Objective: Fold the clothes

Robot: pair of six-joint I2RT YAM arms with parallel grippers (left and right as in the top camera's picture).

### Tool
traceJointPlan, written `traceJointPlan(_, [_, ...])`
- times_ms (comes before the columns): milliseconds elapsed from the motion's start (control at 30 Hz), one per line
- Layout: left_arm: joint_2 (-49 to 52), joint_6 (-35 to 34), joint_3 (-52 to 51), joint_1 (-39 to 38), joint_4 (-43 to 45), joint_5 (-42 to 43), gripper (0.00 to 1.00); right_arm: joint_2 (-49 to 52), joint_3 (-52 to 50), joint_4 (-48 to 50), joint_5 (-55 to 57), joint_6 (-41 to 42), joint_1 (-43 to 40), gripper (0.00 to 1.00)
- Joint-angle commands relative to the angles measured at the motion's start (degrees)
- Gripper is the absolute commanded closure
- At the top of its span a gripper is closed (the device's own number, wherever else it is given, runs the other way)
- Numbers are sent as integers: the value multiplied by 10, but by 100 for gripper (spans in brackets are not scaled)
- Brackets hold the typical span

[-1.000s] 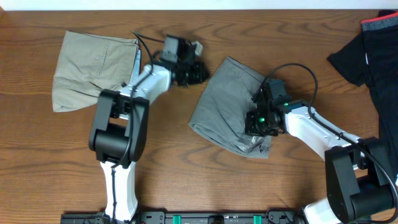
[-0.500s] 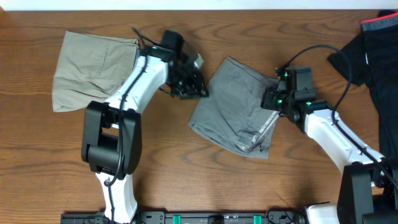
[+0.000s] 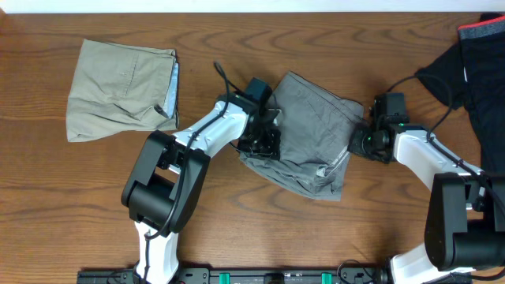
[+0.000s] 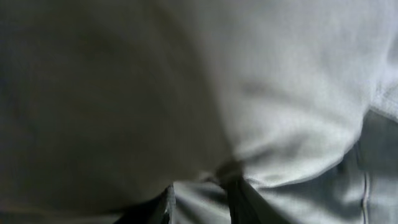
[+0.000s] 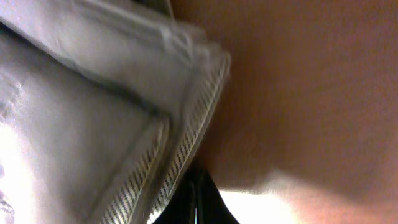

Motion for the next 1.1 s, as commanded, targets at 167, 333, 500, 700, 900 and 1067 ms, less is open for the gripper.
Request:
traceJointPlan(167, [28,-61,-9,52,138,-135,68,12,-9,-78,-8,45,66,99])
traceJointPlan(333, [28,-47,5,99,220,-124,68,11,-9,-97,-7,44,97,99])
traceJointPlan(500, [17,-47,53,131,183,-17,58,-6,-8,-76,-37,-45,99,99])
traceJointPlan(700, [-39,-44,59,141,103,-7,41,-76,30,-90,-215,-280,84,98])
traceJointPlan(900, [-123,-31,59,141,52,-9,25,-122,46,-7,-167,-172,83,96])
traceJointPlan(1067, [-175,2,59,141,-19,-91,13,-90,46,60,-139,-147,84,98])
